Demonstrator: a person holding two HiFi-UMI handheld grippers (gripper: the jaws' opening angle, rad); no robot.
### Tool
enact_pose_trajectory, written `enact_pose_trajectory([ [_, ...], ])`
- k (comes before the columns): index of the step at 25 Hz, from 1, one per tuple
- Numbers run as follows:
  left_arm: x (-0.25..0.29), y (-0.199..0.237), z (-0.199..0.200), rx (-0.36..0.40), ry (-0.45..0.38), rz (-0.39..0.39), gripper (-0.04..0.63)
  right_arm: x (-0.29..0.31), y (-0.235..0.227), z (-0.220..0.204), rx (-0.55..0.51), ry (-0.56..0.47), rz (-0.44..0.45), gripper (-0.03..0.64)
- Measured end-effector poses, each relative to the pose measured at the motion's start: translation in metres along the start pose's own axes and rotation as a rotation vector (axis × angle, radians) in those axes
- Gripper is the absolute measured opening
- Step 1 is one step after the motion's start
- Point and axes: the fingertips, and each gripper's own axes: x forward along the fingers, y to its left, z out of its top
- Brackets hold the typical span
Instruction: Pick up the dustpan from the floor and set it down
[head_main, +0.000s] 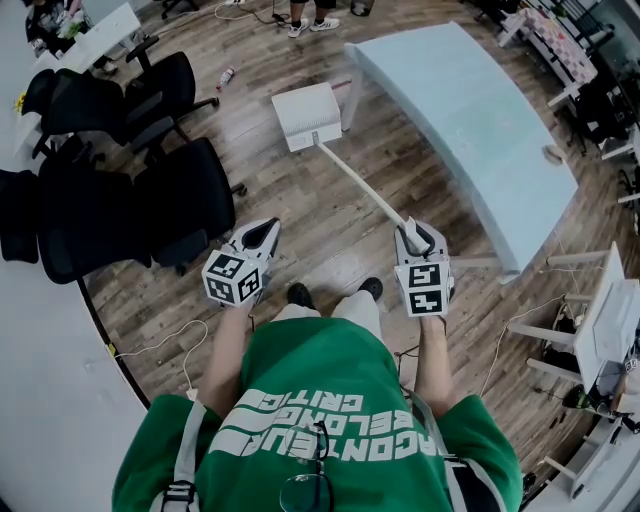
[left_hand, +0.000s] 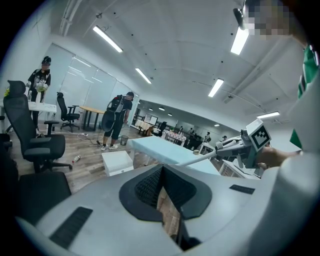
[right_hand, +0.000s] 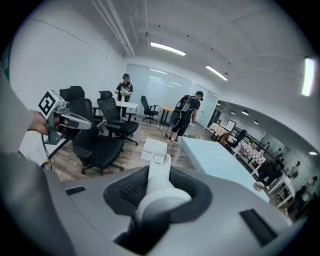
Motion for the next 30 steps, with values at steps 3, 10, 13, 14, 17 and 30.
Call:
enact_pose_trajectory([
  [3, 0.000, 0.001, 0.000, 0.002, 0.001, 0.004, -0.008, 0.000, 0.001, -0.004, 0.003, 0.009, 0.000, 0.118],
  [10, -0.003, 0.004, 0.001, 0.021, -0.006, 0.023, -0.008, 0.002, 0.004, -0.009, 0.012, 0.024, 0.000, 0.118],
  [13, -0.003, 0.008, 0.001, -0.006, -0.013, 0.020, -0.008, 0.003, 0.006, -0.011, 0.017, 0.031, 0.001, 0.118],
  [14, -0.003, 0.008, 0.000, -0.010, -0.013, 0.019, -0.008, 0.003, 0.007, -0.012, 0.018, 0.034, 0.000, 0.120],
  [17, -0.001, 0.007, -0.004, -0.010, -0.002, 0.009, -0.008, 0.002, 0.009, -0.020, 0.028, 0.048, -0.002, 0.120],
  [30, 0.040, -0.033, -0.022, 0.024, 0.103, -0.155, -0.008, -0.021, 0.009, -0.101, 0.148, 0.190, -0.056, 0.120],
])
